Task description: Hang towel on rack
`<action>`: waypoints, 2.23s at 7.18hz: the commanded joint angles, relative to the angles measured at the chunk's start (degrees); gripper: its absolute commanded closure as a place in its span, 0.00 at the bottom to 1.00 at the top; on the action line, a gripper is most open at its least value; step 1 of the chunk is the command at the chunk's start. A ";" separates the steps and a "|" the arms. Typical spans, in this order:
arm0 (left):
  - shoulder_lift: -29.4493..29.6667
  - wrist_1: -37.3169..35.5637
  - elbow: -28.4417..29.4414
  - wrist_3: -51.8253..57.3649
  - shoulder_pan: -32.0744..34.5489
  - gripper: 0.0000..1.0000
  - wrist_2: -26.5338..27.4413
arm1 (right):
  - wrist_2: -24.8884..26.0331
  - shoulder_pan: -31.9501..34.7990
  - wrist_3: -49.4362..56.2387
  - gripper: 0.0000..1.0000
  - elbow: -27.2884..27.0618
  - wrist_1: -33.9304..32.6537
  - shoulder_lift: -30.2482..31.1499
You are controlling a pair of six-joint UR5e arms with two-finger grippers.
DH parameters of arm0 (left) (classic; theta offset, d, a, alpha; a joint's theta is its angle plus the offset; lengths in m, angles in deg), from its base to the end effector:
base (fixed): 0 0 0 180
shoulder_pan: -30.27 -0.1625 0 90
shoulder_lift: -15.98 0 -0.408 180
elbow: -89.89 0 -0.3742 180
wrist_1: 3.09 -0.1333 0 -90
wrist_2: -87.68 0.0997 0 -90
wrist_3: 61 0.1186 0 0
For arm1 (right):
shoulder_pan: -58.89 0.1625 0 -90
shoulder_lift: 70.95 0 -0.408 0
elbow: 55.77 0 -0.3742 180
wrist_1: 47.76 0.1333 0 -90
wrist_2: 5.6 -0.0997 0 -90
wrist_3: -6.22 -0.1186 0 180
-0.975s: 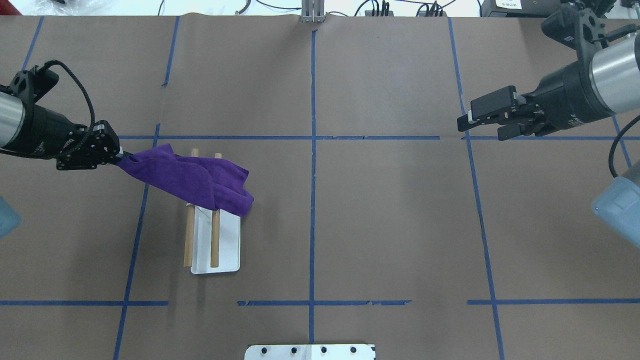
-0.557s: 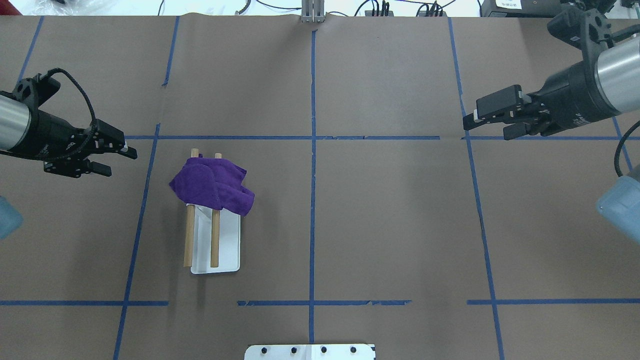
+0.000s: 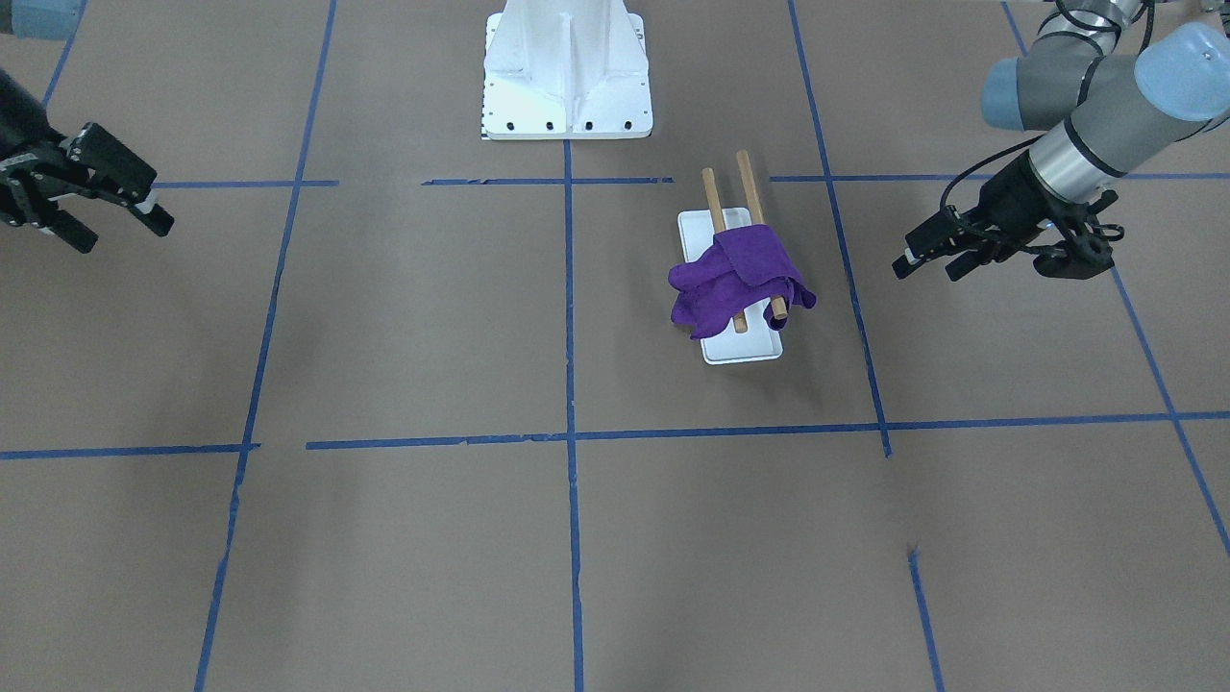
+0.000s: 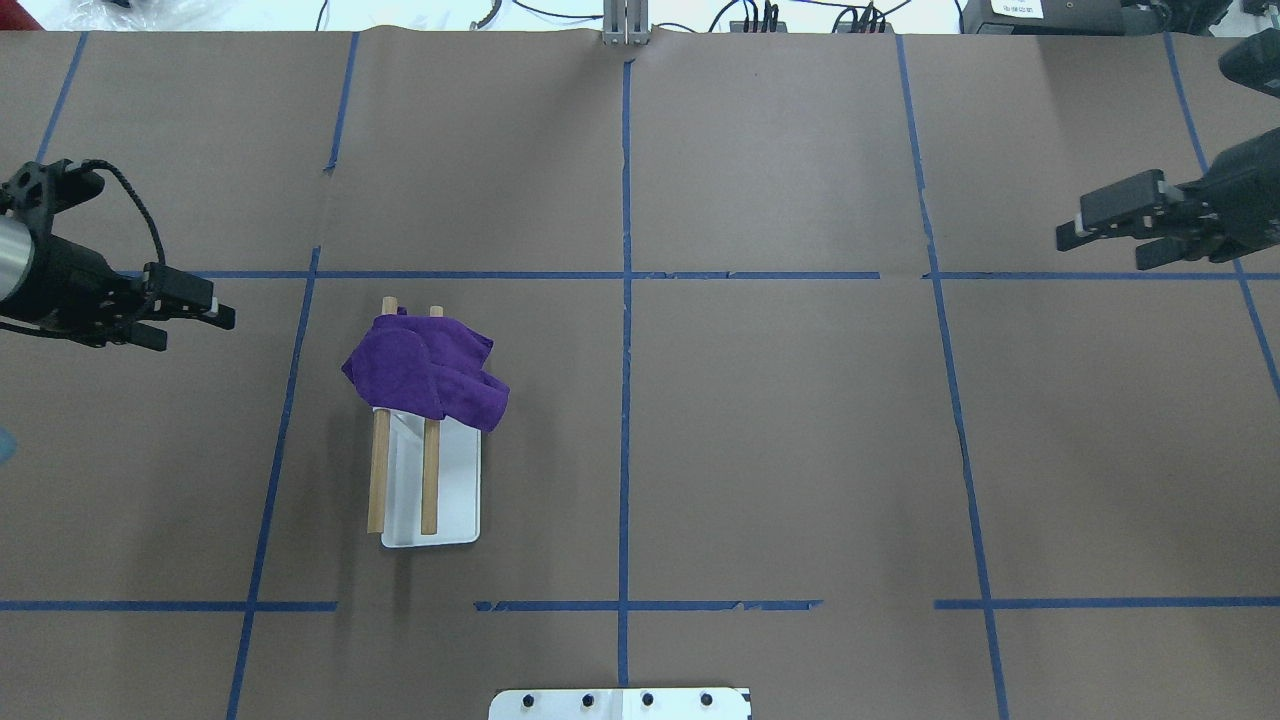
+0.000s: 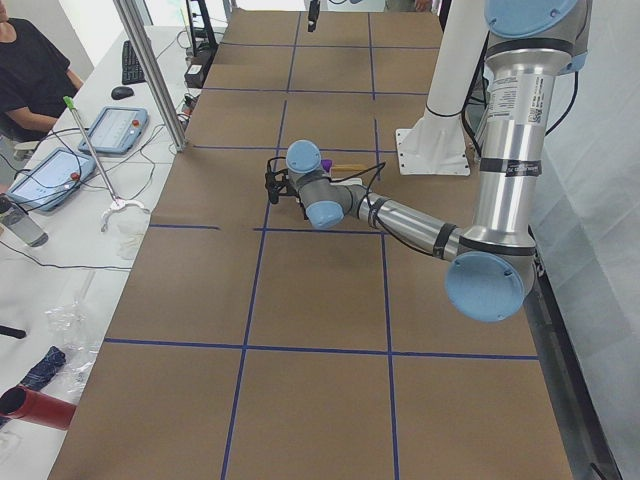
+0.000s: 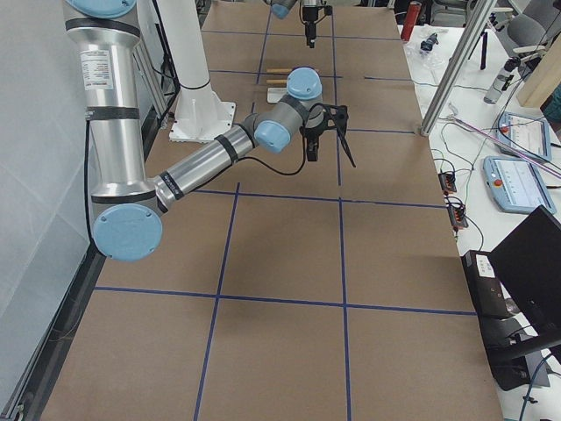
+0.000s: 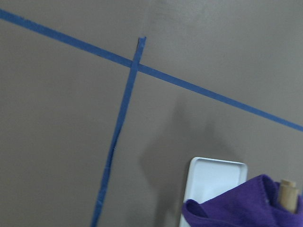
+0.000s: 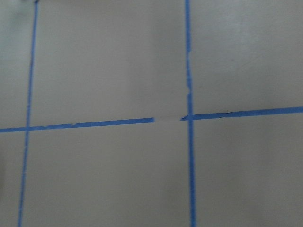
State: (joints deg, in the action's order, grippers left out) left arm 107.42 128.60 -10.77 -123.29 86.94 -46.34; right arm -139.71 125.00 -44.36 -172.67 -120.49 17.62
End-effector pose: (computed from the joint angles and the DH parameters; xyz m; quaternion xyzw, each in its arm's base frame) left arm 0.2343 -0.4489 0.4619 0.0340 0.5352 -0.0426 0.8430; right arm -0.1440 -0.4504 0.3811 0.0765 -0.4929 0.0556 0.8649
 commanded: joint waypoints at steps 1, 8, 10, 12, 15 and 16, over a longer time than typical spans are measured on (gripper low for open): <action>-5.11 -0.38 2.48 24.05 7.79 0.00 0.07 | 1.38 8.64 22.43 0.00 10.06 -0.13 3.80; -5.21 -46.73 0.99 68.80 33.59 0.00 -0.54 | 5.88 22.13 57.87 0.00 17.23 -24.12 5.04; -8.12 -46.36 0.56 68.71 32.89 0.00 -0.72 | 6.05 22.04 57.87 0.00 18.02 -24.12 5.13; -8.12 -45.57 0.99 68.71 32.89 0.00 -0.63 | 5.70 22.04 57.87 0.00 17.94 -24.12 5.21; -8.21 -45.47 1.87 68.80 32.89 0.00 -0.72 | 5.44 22.04 57.87 0.00 18.20 -24.21 5.21; -7.77 -45.04 1.52 68.80 32.89 0.00 -0.63 | 4.57 22.04 57.79 0.00 18.29 -24.21 5.30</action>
State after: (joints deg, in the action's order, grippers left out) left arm 99.32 83.19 -9.01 -54.53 119.82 -47.01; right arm -134.39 147.04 13.50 -154.47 -144.69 22.85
